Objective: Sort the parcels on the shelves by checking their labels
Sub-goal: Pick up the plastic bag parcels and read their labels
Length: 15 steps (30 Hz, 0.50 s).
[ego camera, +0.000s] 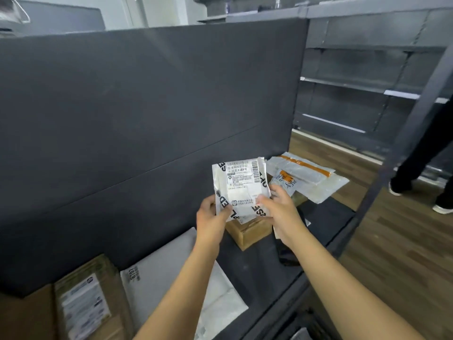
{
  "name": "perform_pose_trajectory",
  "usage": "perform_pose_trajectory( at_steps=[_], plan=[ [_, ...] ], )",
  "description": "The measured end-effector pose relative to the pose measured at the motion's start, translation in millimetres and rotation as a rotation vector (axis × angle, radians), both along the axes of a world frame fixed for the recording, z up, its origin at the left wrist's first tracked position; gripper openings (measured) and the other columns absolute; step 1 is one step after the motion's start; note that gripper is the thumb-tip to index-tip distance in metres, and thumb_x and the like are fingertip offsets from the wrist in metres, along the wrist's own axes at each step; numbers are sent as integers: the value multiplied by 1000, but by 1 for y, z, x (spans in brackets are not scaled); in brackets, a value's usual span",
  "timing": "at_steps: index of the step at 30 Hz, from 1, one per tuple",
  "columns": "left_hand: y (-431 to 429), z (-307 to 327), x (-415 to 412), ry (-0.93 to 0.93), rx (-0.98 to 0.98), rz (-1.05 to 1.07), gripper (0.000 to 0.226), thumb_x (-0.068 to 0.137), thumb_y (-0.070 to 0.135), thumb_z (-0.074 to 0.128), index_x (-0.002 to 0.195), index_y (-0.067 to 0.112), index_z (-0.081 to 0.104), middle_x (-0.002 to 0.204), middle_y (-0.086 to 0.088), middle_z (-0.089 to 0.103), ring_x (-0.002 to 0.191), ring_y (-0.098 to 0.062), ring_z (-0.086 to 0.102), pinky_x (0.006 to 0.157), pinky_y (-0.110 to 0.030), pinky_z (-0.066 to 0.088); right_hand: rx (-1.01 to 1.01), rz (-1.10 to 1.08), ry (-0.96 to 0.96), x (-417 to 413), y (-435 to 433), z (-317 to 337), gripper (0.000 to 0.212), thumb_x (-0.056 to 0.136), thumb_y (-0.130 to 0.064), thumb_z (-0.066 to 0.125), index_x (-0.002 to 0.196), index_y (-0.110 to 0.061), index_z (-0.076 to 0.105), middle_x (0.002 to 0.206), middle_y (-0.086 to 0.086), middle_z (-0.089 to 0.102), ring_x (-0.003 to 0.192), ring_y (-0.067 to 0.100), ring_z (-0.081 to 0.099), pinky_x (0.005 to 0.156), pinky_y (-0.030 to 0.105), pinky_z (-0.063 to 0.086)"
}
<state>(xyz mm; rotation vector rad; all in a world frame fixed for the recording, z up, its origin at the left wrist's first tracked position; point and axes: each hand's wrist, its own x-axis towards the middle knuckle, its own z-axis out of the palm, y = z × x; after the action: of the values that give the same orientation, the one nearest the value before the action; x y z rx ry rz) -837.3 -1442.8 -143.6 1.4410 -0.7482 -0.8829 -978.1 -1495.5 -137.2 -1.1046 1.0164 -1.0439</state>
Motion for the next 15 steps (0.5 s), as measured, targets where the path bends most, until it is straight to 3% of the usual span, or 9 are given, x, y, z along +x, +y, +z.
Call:
perform_pose_trajectory(
  at_steps=[5,10,15],
  plan=[
    [63,29,-23,-2,-85,-24,29,86,5,63,113,16,57,108,-3,69,101,-15,66,87,-33,54,-18,123,-96,-24,57,34,26,97,-9,48,116,-27,55,116,4,66,103,26,66,78,42,57],
    [117,50,-36,-9,-163,-19,27,87,4,62,109,18,57,108,-3,70,100,-15,67,78,-24,54,-86,197,-124,-40,103,58,28,97,-8,47,105,-33,57,112,1,68,101,23,66,78,42,57],
    [148,72,-37,63,-213,11,23,92,7,56,115,12,59,112,-7,69,105,-20,66,87,-37,56,-100,234,-141,-40,131,74,29,98,-15,49,125,-23,54,115,4,68,101,25,68,82,51,56]
  ],
)
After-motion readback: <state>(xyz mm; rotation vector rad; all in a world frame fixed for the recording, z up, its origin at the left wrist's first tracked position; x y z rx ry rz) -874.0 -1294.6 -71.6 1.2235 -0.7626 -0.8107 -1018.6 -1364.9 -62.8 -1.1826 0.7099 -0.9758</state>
